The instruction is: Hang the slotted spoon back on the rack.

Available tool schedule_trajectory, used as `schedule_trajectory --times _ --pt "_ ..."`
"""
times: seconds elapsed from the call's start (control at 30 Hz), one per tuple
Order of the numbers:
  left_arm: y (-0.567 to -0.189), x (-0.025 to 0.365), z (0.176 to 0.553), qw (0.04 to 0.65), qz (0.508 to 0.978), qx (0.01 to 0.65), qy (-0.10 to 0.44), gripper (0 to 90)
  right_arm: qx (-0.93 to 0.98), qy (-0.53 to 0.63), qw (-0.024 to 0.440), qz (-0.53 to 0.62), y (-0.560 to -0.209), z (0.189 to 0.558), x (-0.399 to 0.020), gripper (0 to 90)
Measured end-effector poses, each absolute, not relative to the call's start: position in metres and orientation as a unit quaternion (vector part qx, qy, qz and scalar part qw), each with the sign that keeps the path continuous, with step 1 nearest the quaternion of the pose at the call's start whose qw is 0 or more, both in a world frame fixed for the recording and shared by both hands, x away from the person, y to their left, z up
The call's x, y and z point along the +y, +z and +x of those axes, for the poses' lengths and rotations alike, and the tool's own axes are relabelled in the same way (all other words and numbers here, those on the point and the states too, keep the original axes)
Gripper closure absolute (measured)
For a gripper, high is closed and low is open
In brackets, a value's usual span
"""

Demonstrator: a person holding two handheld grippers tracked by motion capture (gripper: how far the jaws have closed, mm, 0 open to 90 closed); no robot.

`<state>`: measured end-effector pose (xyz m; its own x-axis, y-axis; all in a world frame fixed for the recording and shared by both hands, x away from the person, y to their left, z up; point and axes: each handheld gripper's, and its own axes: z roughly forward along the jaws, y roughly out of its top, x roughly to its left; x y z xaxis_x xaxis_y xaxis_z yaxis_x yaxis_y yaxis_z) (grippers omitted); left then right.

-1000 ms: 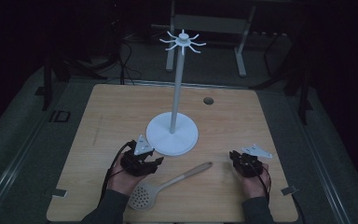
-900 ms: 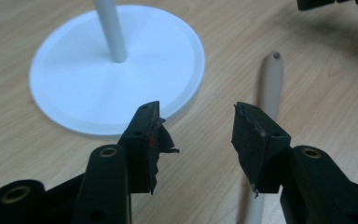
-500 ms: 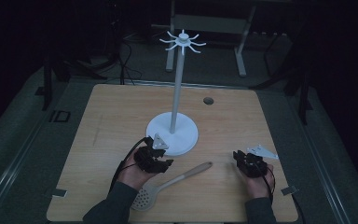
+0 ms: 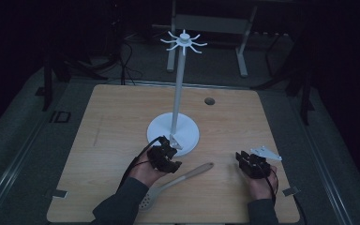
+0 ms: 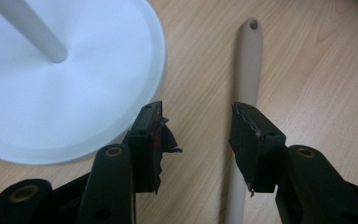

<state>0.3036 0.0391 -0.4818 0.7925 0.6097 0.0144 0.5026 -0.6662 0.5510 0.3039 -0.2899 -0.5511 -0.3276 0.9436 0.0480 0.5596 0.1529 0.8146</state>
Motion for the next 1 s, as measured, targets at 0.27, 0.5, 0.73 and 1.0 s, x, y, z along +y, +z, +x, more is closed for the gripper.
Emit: schedule_trajectory --times 0.27,0.5,0.73,1.0 --pt "-0.488 0.024 0.306 0.246 0.922 0.287 0.091 55.2 0.719 0.386 0.248 0.523 -0.552 0.304 -0.289 69.6" --pt "-0.494 0.01 0.31 0.221 0.934 0.269 0.085 55.5 0.718 0.388 0.247 0.522 -0.552 0.304 -0.289 69.2" --pt "-0.502 0.0 0.313 0.192 0.943 0.26 0.074 56.8 0.718 0.389 0.245 0.523 -0.552 0.304 -0.289 68.9" --pt "-0.51 -0.005 0.314 0.171 0.95 0.254 0.065 57.9 0.72 0.387 0.245 0.521 -0.552 0.304 -0.288 68.8"
